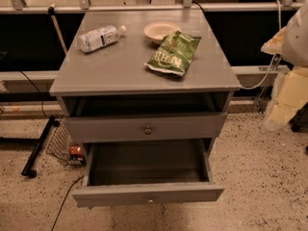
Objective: Close middle drawer
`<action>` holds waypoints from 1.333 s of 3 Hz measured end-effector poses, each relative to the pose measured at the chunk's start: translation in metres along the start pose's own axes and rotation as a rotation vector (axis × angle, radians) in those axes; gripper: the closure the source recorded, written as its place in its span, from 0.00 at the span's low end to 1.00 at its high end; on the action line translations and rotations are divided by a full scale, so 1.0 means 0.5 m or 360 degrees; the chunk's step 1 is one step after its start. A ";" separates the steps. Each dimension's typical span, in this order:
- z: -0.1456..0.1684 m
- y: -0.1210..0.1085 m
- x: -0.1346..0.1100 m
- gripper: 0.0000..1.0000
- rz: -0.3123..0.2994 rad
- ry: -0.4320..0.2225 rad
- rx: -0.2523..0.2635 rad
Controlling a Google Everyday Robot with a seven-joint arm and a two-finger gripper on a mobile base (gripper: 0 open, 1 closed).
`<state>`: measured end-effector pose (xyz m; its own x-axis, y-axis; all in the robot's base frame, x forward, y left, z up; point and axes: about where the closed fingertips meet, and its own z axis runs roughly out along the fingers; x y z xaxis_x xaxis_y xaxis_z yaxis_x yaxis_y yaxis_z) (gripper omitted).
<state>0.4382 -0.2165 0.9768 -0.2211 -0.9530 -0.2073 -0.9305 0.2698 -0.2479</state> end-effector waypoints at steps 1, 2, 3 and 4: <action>0.000 0.000 0.000 0.00 0.0000 0.0000 0.0000; 0.033 0.017 0.019 0.00 0.0078 0.0022 -0.0044; 0.100 0.043 0.059 0.00 0.0227 0.0030 -0.0132; 0.193 0.080 0.105 0.00 0.0379 0.0082 -0.0226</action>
Offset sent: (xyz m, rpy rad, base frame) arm -0.0128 -0.0116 -0.0535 0.0177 0.1135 -0.1066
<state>0.4173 -0.2422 0.8649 -0.4497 -0.8718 -0.1942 -0.8814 0.4684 -0.0618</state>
